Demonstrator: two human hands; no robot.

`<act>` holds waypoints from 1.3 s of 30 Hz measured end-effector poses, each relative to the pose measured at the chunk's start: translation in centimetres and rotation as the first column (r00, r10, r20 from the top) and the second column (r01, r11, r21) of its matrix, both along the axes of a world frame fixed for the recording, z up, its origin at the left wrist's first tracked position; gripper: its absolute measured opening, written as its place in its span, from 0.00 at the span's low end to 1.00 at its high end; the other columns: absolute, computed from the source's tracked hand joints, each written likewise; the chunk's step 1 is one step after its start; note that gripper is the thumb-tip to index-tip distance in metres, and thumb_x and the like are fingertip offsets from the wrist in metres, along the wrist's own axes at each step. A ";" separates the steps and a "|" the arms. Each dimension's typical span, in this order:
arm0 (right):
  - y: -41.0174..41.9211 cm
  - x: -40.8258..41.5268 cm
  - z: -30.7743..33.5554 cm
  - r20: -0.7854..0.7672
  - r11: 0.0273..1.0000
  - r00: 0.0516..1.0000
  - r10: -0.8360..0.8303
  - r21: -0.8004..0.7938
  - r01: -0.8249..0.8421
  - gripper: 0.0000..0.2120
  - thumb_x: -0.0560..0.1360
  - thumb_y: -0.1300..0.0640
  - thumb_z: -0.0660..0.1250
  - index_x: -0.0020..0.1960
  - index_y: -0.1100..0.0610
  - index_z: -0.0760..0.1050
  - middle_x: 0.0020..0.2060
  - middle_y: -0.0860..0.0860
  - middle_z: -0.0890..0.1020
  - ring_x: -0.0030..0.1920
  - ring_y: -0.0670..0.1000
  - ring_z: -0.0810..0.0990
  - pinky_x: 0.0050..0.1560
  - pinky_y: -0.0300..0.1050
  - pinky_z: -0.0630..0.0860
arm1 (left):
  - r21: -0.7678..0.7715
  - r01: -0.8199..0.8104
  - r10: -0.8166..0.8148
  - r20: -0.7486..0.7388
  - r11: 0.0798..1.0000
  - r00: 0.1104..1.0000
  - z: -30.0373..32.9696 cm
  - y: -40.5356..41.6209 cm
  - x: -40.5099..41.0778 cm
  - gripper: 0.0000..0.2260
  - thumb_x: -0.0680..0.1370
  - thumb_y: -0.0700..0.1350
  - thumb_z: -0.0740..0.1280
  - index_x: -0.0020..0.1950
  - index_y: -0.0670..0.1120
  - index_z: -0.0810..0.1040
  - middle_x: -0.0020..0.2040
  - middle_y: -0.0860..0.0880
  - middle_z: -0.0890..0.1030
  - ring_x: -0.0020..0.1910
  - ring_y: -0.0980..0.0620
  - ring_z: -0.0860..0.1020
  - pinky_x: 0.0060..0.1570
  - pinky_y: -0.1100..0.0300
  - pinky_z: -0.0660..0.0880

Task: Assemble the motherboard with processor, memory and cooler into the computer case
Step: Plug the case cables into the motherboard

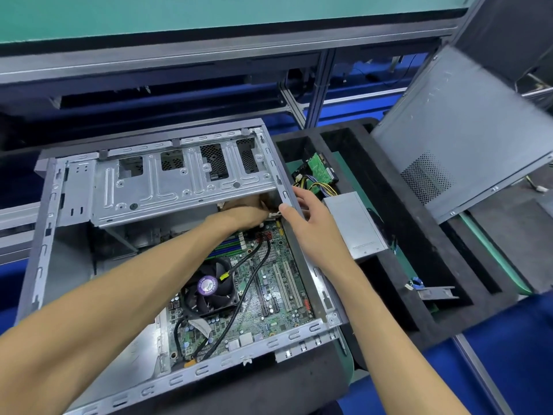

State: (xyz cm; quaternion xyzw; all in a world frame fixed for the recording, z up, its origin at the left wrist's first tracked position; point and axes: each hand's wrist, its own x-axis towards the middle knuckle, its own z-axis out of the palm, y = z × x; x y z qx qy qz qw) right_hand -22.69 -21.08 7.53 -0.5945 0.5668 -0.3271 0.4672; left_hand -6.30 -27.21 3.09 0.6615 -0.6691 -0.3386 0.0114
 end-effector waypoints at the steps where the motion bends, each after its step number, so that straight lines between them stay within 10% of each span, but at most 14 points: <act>1: 0.0 0.0 0.0 -0.002 1.000 1.000 -0.001 -0.004 0.001 0.20 0.82 0.49 0.65 0.72 0.45 0.69 0.64 0.45 0.75 0.55 0.31 0.73 0.47 0.26 0.69 | -0.055 0.042 -0.042 0.000 0.998 0.999 0.0 0.5 0.2 0.18 0.83 0.49 0.61 0.72 0.46 0.73 0.67 0.43 0.77 0.63 0.44 0.76 0.57 0.58 0.71; 8: 0.1 0.1 0.1 -0.019 1.000 1.000 -0.002 -0.030 0.002 0.18 0.82 0.49 0.65 0.70 0.46 0.70 0.58 0.42 0.78 0.51 0.29 0.75 0.43 0.24 0.70 | -0.299 0.166 -0.142 0.101 0.940 0.985 1.6 6.4 2.8 0.16 0.82 0.53 0.61 0.67 0.50 0.76 0.58 0.46 0.80 0.57 0.45 0.77 0.57 0.50 0.73; 13: 0.4 0.2 0.4 -0.047 0.994 0.996 -0.072 -0.092 0.067 0.16 0.80 0.51 0.68 0.67 0.49 0.74 0.54 0.42 0.78 0.54 0.39 0.78 0.49 0.33 0.73 | -0.378 0.260 -0.116 0.363 0.888 0.925 2.8 9.6 3.4 0.17 0.73 0.67 0.66 0.46 0.55 0.82 0.54 0.51 0.76 0.58 0.48 0.71 0.61 0.49 0.66; 18: 2.5 0.2 3.2 -0.062 0.855 0.983 -0.176 -0.504 0.121 0.05 0.81 0.59 0.64 0.55 0.54 0.78 0.44 0.45 0.80 0.44 0.44 0.79 0.41 0.36 0.75 | -0.369 0.113 -0.079 0.108 0.922 0.991 4.2 10.0 2.5 0.09 0.78 0.54 0.68 0.38 0.55 0.78 0.41 0.57 0.77 0.46 0.55 0.73 0.54 0.55 0.69; 23: 5.0 2.5 5.2 -0.584 0.927 0.786 0.203 -0.143 -0.346 0.10 0.82 0.56 0.60 0.63 0.54 0.73 0.47 0.54 0.83 0.44 0.55 0.81 0.44 0.50 0.77 | -0.213 -0.112 0.072 -0.185 0.971 0.980 5.7 9.9 3.7 0.10 0.80 0.51 0.65 0.42 0.49 0.79 0.30 0.52 0.81 0.27 0.60 0.75 0.31 0.63 0.69; 28: 6.0 4.8 4.8 -0.679 0.890 0.605 0.416 0.166 -0.425 0.19 0.82 0.52 0.62 0.68 0.61 0.62 0.55 0.60 0.79 0.47 0.60 0.75 0.37 0.48 0.64 | 0.025 -0.182 0.179 -0.369 0.983 0.912 7.0 10.9 6.6 0.09 0.83 0.46 0.61 0.51 0.52 0.81 0.29 0.54 0.76 0.27 0.57 0.70 0.27 0.64 0.67; 33: 4.9 6.4 2.6 -0.490 0.942 0.805 0.335 0.144 -0.304 0.16 0.78 0.56 0.68 0.61 0.55 0.65 0.51 0.53 0.80 0.44 0.53 0.79 0.34 0.45 0.70 | 0.221 -0.244 0.327 -0.554 0.944 0.765 7.6 12.2 8.9 0.13 0.83 0.37 0.58 0.59 0.46 0.81 0.35 0.48 0.74 0.30 0.54 0.67 0.27 0.63 0.64; 39: 5.0 6.9 2.4 -0.220 0.976 0.952 0.215 0.010 -0.218 0.11 0.77 0.55 0.66 0.56 0.47 0.67 0.36 0.46 0.75 0.32 0.37 0.74 0.28 0.34 0.67 | 0.141 -0.323 0.351 -0.453 0.936 0.819 7.0 13.4 10.9 0.08 0.81 0.37 0.63 0.53 0.42 0.82 0.36 0.47 0.82 0.29 0.53 0.73 0.28 0.60 0.72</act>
